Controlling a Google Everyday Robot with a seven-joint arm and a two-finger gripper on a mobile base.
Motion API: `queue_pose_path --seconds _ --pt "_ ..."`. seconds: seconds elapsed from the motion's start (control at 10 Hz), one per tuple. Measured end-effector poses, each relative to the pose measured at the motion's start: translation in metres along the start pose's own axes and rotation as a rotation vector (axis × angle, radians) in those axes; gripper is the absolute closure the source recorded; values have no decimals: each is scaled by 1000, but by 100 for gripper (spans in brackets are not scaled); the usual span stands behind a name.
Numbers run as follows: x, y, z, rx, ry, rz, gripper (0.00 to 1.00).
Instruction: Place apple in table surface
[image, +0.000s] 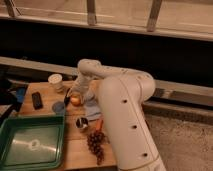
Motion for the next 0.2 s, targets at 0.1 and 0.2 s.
queue_pose_path --seconds 0.1,0.2 --pt "0 0 0 0 0 0 20" --pt "0 0 0 -1 -1 1 20"
